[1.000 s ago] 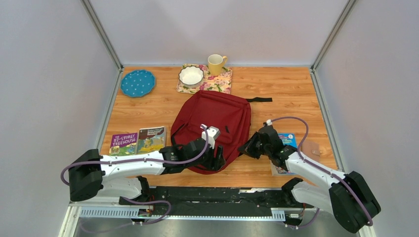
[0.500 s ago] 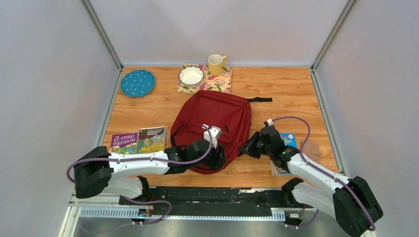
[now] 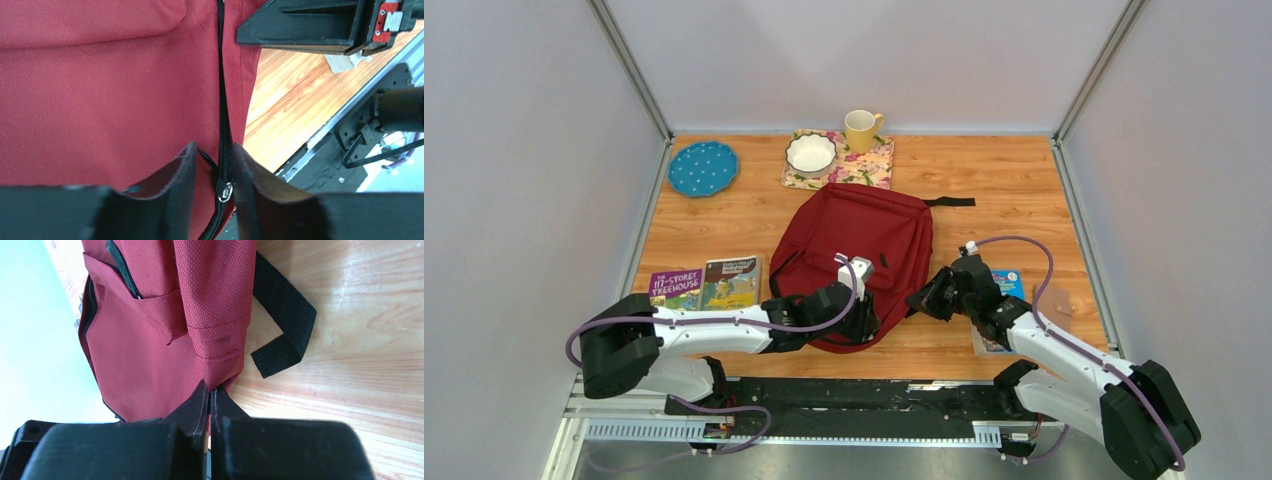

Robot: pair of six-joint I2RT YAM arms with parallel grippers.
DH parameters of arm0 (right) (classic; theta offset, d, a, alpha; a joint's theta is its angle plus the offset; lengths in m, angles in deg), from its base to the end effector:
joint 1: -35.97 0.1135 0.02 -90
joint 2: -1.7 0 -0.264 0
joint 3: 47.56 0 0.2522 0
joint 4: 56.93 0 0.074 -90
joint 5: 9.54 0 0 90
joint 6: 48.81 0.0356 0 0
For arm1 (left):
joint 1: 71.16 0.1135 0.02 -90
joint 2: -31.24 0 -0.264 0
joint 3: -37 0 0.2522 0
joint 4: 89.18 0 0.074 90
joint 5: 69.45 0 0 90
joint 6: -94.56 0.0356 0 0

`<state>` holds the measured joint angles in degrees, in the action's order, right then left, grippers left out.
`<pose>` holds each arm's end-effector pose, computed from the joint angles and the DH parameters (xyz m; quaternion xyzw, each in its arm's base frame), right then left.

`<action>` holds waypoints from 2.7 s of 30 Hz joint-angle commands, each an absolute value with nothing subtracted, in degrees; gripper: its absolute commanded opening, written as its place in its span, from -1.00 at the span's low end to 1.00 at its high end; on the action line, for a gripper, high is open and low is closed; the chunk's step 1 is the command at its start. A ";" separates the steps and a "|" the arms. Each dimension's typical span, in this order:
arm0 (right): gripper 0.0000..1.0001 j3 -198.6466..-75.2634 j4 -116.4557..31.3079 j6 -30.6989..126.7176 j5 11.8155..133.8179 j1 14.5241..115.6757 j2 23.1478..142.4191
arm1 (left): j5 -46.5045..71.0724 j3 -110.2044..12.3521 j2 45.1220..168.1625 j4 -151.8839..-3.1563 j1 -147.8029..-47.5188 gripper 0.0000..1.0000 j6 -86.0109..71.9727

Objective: Pack the student bag
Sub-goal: Unzip the student bag at the center of the board.

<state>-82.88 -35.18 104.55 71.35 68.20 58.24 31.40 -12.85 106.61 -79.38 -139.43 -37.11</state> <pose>0.1572 0.1058 0.1681 0.2147 0.8890 0.3435 0.2132 0.1061 -0.2482 0.1973 0.1612 0.8706 -0.3262 0.3312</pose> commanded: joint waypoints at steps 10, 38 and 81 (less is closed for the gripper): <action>-1.00 -83.47 -35.52 104.56 72.81 68.41 57.42 | 29.25 -12.27 106.21 -82.01 -139.80 -1.00 -37.19; -1.00 -89.97 -38.16 96.75 66.67 58.03 66.30 | 38.65 -0.05 83.79 -63.28 -139.80 -1.00 -41.76; 0.57 -82.06 -38.33 132.16 67.90 77.63 59.87 | 28.01 -13.94 101.20 -77.62 -142.00 -1.00 -37.28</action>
<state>-79.15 -32.25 129.70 67.55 77.21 55.98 26.79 -13.99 103.48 -76.08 -141.64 -38.49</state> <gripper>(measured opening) 0.796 0.008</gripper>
